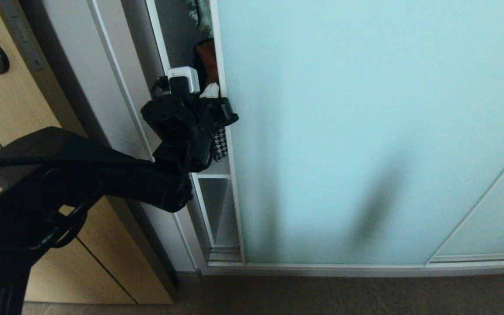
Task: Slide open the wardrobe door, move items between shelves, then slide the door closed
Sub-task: Open the door
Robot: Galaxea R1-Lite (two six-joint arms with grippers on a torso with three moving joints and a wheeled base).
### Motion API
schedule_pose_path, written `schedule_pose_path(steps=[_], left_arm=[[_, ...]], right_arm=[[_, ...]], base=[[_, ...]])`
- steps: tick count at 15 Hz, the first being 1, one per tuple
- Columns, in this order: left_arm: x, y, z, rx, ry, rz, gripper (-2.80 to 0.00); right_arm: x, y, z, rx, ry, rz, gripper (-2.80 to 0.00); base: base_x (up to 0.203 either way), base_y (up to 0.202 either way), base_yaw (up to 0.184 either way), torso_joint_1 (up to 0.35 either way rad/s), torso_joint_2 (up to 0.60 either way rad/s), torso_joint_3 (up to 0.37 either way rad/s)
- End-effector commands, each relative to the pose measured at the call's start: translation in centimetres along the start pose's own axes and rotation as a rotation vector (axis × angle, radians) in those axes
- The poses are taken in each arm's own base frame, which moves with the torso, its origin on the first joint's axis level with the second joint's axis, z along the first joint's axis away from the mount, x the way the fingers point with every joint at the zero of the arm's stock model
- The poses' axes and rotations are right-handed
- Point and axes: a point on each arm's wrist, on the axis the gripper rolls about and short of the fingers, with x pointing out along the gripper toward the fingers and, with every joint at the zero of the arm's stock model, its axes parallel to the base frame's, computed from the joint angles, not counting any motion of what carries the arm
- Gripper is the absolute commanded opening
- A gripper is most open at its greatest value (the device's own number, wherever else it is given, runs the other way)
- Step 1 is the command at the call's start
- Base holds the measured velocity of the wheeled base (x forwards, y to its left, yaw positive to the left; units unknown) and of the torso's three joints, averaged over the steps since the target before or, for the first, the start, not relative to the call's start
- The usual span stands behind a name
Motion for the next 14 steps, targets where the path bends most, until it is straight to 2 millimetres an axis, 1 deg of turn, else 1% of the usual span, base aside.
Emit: schedule_pose_path(steps=[1,3,6,8,10,11,12,13,14], left_arm=[[0.0,-3.1,-1.6,-0.029,-0.001,-0.053,-2.8],[-0.8,-6.3,-1.8,-0.061,0.005,-0.115,-2.8],[-2.1,-10.7,-3.1,-0.095,0.007,-0.24,-2.8],[-3.3,-13.6,-4.1,-0.112,0.009,-0.322,-2.8],[-4.8,-16.6,-4.5,-0.129,0.008,-0.388,-2.8],[-5.3,-17.7,-4.1,-0.138,0.001,-0.405,-2.8],[-5.3,-17.8,-3.3,-0.138,-0.022,-0.399,-2.8],[-5.0,-17.6,-1.8,-0.143,-0.053,-0.388,-2.8],[-4.7,-17.2,0.2,-0.156,-0.087,-0.372,-2.8]], right_arm=[[0.0,0.0,0.0,0.0,-0.001,0.001,-2.8],[0.0,0.0,0.0,0.0,-0.001,0.001,-2.8],[0.0,0.0,0.0,0.0,-0.001,0.001,-2.8],[0.0,0.0,0.0,0.0,-0.001,0.001,-2.8],[0.0,0.0,0.0,0.0,-0.001,0.001,-2.8],[0.0,0.0,0.0,0.0,-0.001,0.001,-2.8],[0.0,0.0,0.0,0.0,-0.001,0.001,-2.8],[0.0,0.0,0.0,0.0,-0.001,0.001,-2.8],[0.0,0.0,0.0,0.0,-0.001,0.001,-2.8]], base=[[0.0,0.0,0.0,0.0,0.0,0.0],[0.0,0.0,0.0,0.0,0.0,0.0],[0.0,0.0,0.0,0.0,0.0,0.0],[0.0,0.0,0.0,0.0,0.0,0.0],[0.0,0.0,0.0,0.0,0.0,0.0],[0.0,0.0,0.0,0.0,0.0,0.0],[0.0,0.0,0.0,0.0,0.0,0.0],[0.0,0.0,0.0,0.0,0.0,0.0],[0.0,0.0,0.0,0.0,0.0,0.0]])
